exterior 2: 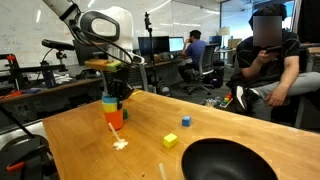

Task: Stack the cups from blue to yellow to orange

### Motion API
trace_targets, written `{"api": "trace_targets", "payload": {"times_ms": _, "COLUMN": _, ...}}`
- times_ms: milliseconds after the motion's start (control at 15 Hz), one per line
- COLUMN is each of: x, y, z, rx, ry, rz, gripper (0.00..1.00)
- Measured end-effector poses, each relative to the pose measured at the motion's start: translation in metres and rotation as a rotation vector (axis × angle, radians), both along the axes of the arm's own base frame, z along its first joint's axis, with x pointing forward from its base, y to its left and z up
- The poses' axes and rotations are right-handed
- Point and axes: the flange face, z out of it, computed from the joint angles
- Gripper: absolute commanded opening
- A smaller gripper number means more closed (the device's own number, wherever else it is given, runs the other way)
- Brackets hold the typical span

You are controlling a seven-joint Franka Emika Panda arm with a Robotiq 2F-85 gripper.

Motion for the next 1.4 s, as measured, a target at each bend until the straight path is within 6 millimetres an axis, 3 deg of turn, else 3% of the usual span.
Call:
{"api": "trace_targets", "payload": {"times_ms": 533, "x": 0.000, "y": -0.001, "z": 0.000, "rx": 0.000, "ry": -0.003, "rz": -0.001, "gripper": 0.92}}
{"api": "trace_targets", "payload": {"times_ms": 1000, "x": 0.001, "y": 0.000, "z": 0.009, "rx": 0.005, "ry": -0.021, "rz": 0.023, "gripper": 0.98}}
{"api": "trace_targets", "payload": {"times_ms": 1400, "x": 0.004, "y": 0.006, "z": 0.053, "rx": 0.010, "ry": -0.105, "rz": 0.061, "gripper": 1.00}}
